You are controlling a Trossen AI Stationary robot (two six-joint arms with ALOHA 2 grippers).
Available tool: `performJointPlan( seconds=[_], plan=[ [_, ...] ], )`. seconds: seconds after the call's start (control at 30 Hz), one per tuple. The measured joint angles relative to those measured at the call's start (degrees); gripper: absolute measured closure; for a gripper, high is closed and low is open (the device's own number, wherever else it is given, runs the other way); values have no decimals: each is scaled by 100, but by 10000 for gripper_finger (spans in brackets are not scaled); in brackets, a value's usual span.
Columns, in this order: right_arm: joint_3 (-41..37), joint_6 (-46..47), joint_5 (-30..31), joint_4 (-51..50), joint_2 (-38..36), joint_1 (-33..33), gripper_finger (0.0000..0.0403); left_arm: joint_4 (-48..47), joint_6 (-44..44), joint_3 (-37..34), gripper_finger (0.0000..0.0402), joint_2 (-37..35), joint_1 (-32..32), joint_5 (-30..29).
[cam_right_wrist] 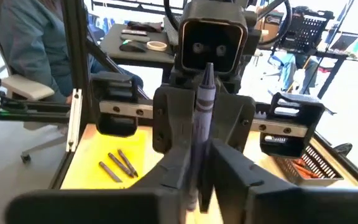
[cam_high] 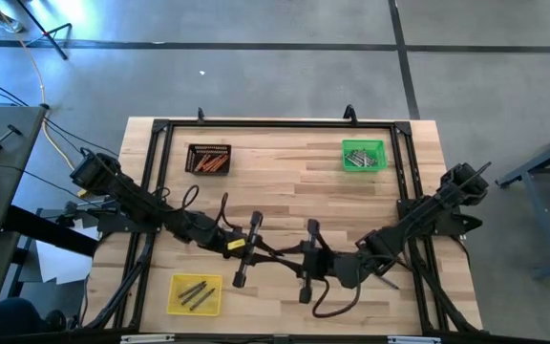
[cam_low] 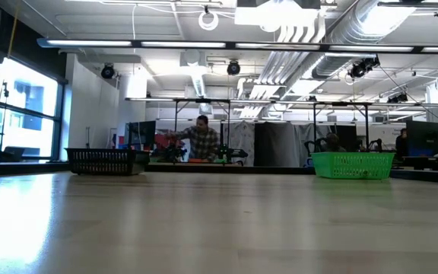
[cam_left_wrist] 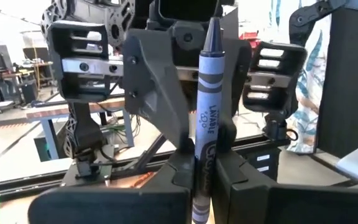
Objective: Sort crayons
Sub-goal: Put the blue crayon into the yellow bin
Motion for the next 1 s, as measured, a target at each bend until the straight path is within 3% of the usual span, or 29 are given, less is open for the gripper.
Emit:
performJointPlan(
  seconds=[0.1,0.23,0.43,0.57,0.83,1.0],
  plan=[
    [0,189,-11,-417,-168,99,308,-99,-13,0,398,-14,-18,-126],
    [0,927,-11,-1160,-517,361,277,-1085,-608,0,398,-308,-47,-391],
    [0,2224,-55,-2308,-694,895,270,-3902,-3171,2,398,-979,-461,-295],
    [0,2900,-28,-2680,-568,1129,270,-5483,-5240,2,397,-1239,-917,425],
    [0,3353,-11,-2761,-278,1243,270,-7387,-8220,4,396,-1218,-1993,700],
    [0,3334,-9,-2800,-233,1203,270,-8022,-9081,-3,396,-1138,-2300,582]
  ],
)
